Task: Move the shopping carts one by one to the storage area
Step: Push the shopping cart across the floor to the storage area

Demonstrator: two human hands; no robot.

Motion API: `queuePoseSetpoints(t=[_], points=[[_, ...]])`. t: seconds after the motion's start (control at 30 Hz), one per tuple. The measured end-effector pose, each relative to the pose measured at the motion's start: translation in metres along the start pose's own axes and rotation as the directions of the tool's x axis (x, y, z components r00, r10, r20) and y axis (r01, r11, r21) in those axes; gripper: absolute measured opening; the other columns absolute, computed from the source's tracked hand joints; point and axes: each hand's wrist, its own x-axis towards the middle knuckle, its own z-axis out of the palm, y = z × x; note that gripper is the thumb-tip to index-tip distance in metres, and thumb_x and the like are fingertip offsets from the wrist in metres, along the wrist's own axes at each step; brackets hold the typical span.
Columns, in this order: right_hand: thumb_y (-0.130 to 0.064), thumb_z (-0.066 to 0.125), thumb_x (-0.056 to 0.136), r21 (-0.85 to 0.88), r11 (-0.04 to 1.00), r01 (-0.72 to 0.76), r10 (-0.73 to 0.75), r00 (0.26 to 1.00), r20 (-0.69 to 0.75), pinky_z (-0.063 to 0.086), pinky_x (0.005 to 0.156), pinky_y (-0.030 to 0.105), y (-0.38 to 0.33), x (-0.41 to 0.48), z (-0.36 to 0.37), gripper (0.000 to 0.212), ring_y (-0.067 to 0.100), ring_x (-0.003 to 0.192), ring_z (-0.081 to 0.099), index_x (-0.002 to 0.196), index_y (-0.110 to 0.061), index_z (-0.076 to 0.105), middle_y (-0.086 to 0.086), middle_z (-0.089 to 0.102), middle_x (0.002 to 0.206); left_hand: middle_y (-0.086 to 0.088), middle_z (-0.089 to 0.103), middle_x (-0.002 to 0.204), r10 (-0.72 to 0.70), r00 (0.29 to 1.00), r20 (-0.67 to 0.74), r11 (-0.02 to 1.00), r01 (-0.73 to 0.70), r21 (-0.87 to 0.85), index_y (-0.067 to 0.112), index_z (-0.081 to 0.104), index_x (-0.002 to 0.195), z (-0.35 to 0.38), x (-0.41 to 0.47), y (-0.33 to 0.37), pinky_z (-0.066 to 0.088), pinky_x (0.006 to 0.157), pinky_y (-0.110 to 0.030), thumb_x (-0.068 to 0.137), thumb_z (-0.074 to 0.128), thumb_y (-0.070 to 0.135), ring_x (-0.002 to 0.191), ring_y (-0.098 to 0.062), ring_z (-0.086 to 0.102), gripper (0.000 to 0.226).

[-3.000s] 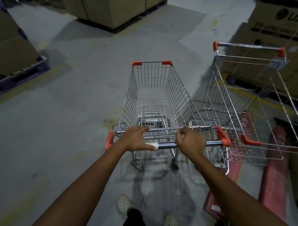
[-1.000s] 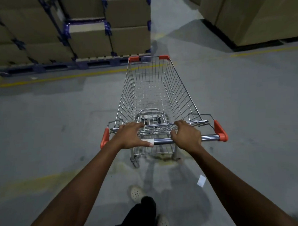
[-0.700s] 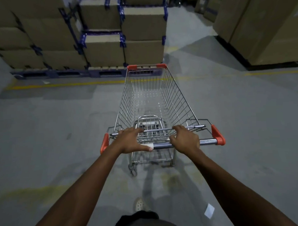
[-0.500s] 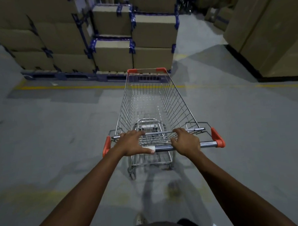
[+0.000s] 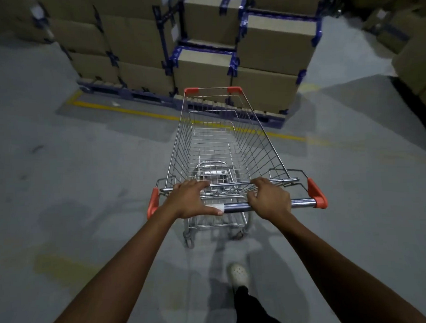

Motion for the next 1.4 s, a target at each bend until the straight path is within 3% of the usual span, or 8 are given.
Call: queuePoseSetpoints(t=[0.27, 0.53, 0.83, 1.07, 1.4], points=[[-0.045, 0.042, 0.094, -0.015, 0.986, 0.168, -0.168, 0.985, 0.037, 0.048, 0.089, 0.038, -0.019, 0.141, -0.01, 0.053, 0.026, 0.117, 0.061, 0.142, -0.024, 0.05, -0.001, 0.051, 0.146, 0.001, 0.037, 0.158, -0.141, 0.988, -0.061, 0.985, 0.134, -0.113, 0.037, 0.034, 0.15, -0.049, 0.078, -0.036, 0.025, 0.118, -0.053, 0.057, 0.051, 0.097, 0.145, -0.025, 0.033, 0.112], [-0.044, 0.045, 0.094, -0.027, 0.956, 0.293, -0.291, 0.955, 0.065, 0.047, 0.09, 0.037, -0.074, 0.257, -0.018, 0.05, 0.024, 0.116, 0.062, 0.14, -0.026, 0.052, -0.003, 0.053, 0.144, -0.001, 0.04, 0.156, -0.273, 0.956, -0.109, 0.956, 0.258, -0.137, 0.036, 0.035, 0.149, -0.091, 0.136, -0.09, 0.025, 0.117, -0.053, 0.056, 0.048, 0.099, 0.142, -0.027, 0.037, 0.113], [-0.043, 0.047, 0.094, -0.023, 0.924, 0.383, -0.38, 0.922, 0.078, 0.047, 0.092, 0.04, -0.204, 0.386, -0.004, 0.047, 0.026, 0.118, 0.06, 0.137, -0.026, 0.055, -0.003, 0.053, 0.144, -0.004, 0.044, 0.153, -0.34, 0.925, -0.168, 0.934, 0.312, -0.171, 0.035, 0.042, 0.145, -0.166, 0.192, -0.225, 0.027, 0.115, -0.053, 0.052, 0.045, 0.102, 0.139, -0.028, 0.04, 0.115], [-0.043, 0.048, 0.094, -0.008, 0.902, 0.432, -0.429, 0.896, 0.113, 0.047, 0.09, 0.039, -0.313, 0.469, 0.008, 0.046, 0.027, 0.117, 0.061, 0.136, -0.026, 0.054, -0.002, 0.055, 0.142, -0.007, 0.038, 0.157, -0.399, 0.906, -0.144, 0.908, 0.367, -0.203, 0.032, 0.037, 0.149, -0.232, 0.216, -0.324, 0.021, 0.118, -0.052, 0.06, 0.055, 0.093, 0.144, -0.03, 0.033, 0.11], [-0.043, 0.044, 0.094, -0.028, 0.863, 0.504, -0.494, 0.854, 0.162, 0.046, 0.089, 0.039, -0.461, 0.573, 0.032, 0.049, 0.03, 0.118, 0.059, 0.139, -0.027, 0.052, -0.002, 0.052, 0.145, -0.002, 0.039, 0.156, -0.478, 0.858, -0.191, 0.869, 0.429, -0.247, 0.034, 0.038, 0.148, -0.295, 0.247, -0.47, 0.023, 0.118, -0.052, 0.057, 0.05, 0.098, 0.143, -0.027, 0.036, 0.112]])
